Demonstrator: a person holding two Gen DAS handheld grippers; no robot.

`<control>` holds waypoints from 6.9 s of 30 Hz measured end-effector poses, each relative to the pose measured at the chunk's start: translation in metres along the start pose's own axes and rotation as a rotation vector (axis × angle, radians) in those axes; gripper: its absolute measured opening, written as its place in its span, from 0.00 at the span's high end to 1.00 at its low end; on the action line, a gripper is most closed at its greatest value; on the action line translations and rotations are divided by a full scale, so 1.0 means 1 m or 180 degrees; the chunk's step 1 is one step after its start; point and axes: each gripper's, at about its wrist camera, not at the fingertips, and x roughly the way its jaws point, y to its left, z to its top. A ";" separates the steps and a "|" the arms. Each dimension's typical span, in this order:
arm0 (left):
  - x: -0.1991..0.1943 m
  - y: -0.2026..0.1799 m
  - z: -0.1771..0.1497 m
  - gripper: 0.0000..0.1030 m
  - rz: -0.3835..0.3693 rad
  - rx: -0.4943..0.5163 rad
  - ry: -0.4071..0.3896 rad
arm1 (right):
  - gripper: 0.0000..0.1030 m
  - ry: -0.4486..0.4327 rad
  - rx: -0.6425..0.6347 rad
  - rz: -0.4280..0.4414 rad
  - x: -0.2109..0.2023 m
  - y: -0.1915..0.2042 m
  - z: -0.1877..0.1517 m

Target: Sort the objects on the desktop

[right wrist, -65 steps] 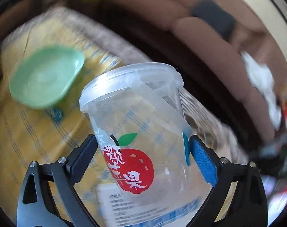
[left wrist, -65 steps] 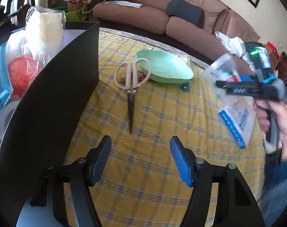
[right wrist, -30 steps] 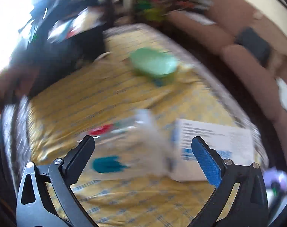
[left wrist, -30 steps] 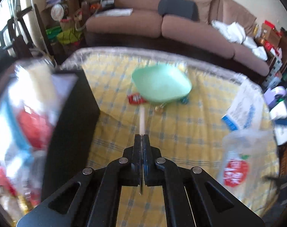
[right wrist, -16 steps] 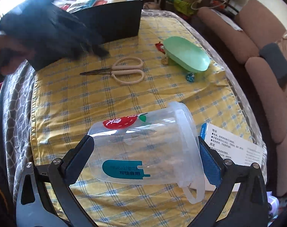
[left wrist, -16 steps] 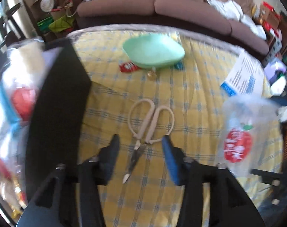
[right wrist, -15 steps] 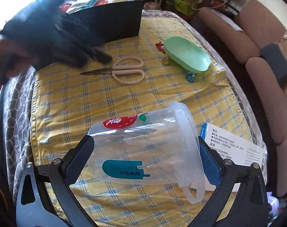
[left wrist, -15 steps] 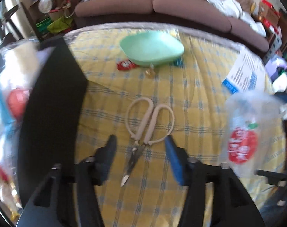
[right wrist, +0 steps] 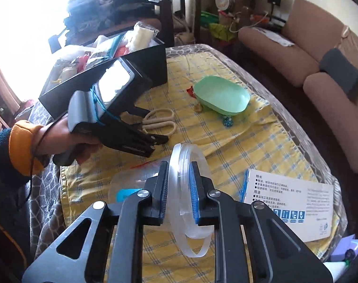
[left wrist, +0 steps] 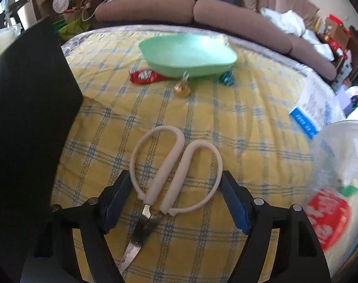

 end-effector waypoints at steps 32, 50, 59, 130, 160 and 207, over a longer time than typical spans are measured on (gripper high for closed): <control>-0.088 0.023 0.031 0.17 0.0146 -0.0002 -0.0281 | 0.84 -0.0455 0.1167 -0.0159 -0.015 -0.051 0.035; -0.003 0.020 0.078 0.92 0.0716 0.0425 -0.0457 | 0.84 -0.0330 0.1381 -0.0071 0.006 -0.081 0.019; -0.172 0.052 0.045 0.95 0.0333 -0.0116 -0.1248 | 0.84 -0.0708 0.1278 0.0040 -0.020 -0.055 0.039; -0.265 0.245 -0.098 0.22 0.0668 -0.2122 -0.1204 | 0.18 -0.1924 0.0821 -0.0742 0.017 0.060 0.168; -0.106 0.001 -0.018 0.13 0.0101 -0.0435 -0.0406 | 0.96 -0.1041 0.2997 0.0043 0.164 -0.192 -0.013; -0.260 0.194 -0.071 0.81 0.1167 -0.1527 -0.1199 | 0.96 -0.1505 0.2417 0.0142 0.066 -0.157 0.014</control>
